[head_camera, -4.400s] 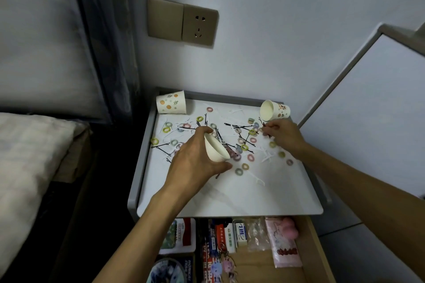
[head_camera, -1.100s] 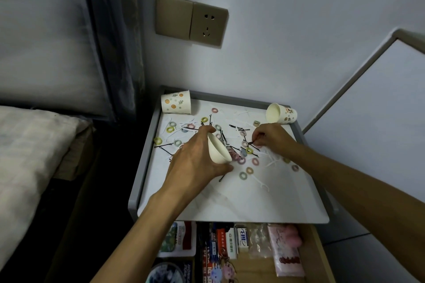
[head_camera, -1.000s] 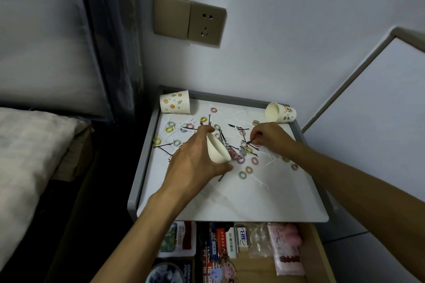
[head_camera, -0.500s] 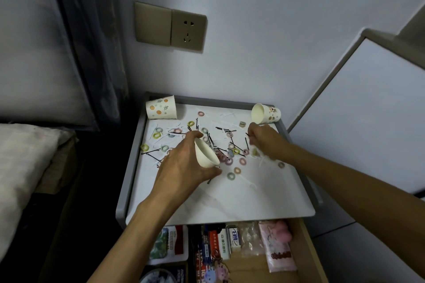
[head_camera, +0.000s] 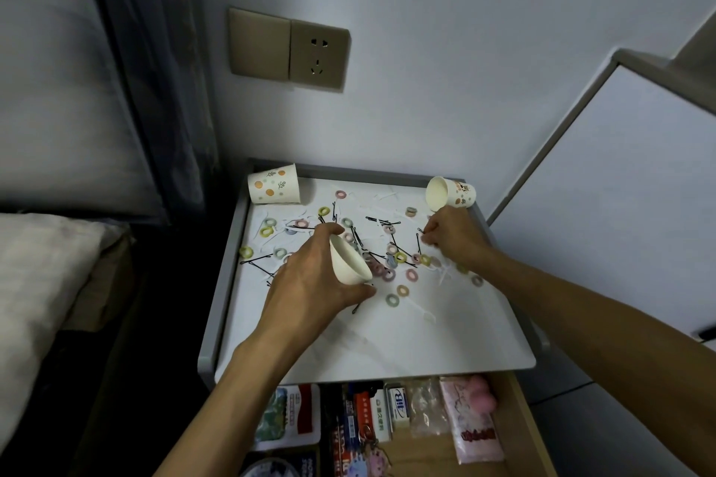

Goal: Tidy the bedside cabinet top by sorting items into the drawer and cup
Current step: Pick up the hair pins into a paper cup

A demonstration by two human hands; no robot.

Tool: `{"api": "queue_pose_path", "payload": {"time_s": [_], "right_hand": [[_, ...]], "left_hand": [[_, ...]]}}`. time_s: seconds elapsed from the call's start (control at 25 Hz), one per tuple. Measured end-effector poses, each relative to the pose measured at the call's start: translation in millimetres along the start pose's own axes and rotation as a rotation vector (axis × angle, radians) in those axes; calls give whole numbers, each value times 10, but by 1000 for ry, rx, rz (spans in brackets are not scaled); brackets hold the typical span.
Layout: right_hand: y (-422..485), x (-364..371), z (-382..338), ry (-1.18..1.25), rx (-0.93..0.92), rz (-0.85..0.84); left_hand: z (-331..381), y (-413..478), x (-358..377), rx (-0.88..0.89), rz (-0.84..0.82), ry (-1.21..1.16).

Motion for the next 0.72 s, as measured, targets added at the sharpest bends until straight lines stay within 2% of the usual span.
{"api": "queue_pose_path", "payload": {"time_s": [0.12,0.28,0.56,0.64,0.72], "right_hand": [[40,93,-6,-14,96,-22],[97,201,-140,-203,149,4],[26,448,-423,-614,-248,1],[12,451,-403,-555,-266,-38],[9,359,-346,-383,-241,-73]], "left_hand": [[-5,8,-6,-1,1,0],[-2,1,-8,6,-1,3],[-16,-11,-3,-3,-6,30],[-7,-16,10,2,-13,40],[3,-27,28,8,-24,39]]}}
Point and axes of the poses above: each hand's wrist, its own y-axis towards the middle knuckle, its own x-axis out of the palm, z = x × y, the point moved 8 cm from there along y, towards the middle knuckle, and after that the axes turned 5 degrees about -y, right-handed, at the moved point
